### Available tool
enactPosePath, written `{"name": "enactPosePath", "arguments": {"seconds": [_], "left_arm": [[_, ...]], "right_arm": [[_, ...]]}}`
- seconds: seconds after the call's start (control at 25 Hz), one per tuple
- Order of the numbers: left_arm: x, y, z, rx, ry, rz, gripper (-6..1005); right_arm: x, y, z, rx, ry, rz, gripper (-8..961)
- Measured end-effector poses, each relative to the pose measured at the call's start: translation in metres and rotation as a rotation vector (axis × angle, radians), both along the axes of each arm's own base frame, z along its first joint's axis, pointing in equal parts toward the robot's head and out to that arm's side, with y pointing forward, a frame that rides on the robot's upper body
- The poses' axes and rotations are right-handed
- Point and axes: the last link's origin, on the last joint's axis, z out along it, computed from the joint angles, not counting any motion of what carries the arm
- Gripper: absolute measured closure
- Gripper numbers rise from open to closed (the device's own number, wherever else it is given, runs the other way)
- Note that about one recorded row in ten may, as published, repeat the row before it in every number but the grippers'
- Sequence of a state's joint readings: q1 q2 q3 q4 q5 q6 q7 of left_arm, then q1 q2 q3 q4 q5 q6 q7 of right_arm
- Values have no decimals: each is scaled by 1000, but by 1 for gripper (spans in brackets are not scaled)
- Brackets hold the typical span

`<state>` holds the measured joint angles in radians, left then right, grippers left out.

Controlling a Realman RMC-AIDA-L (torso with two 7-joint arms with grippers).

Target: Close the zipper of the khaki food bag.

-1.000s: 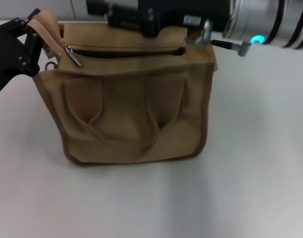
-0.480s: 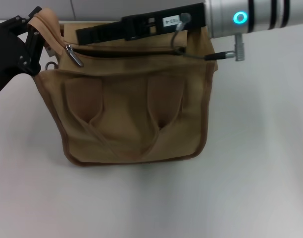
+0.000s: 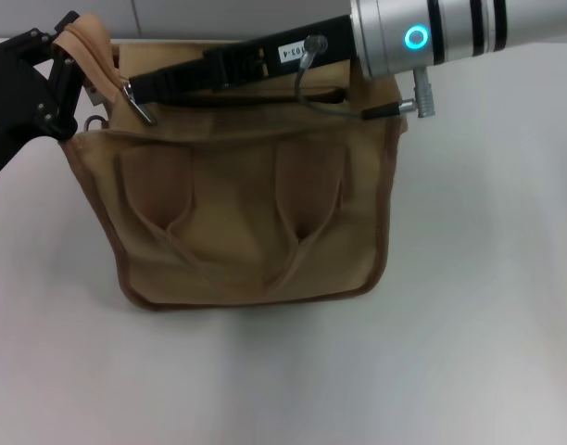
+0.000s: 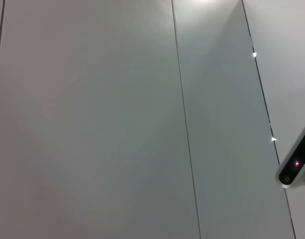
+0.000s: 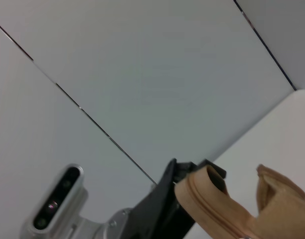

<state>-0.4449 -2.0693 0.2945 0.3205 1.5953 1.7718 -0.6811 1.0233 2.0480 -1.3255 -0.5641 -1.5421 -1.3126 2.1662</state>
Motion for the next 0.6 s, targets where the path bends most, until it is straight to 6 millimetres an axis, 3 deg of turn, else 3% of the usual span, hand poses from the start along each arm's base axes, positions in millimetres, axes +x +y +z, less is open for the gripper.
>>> {"name": "enactPosePath", "arguments": {"seconds": [0.6], "left_arm": [[1,1,-2,-3,-5,0,932]], "right_arm": [[-4,1,-7,1,-30,0,512]]}}
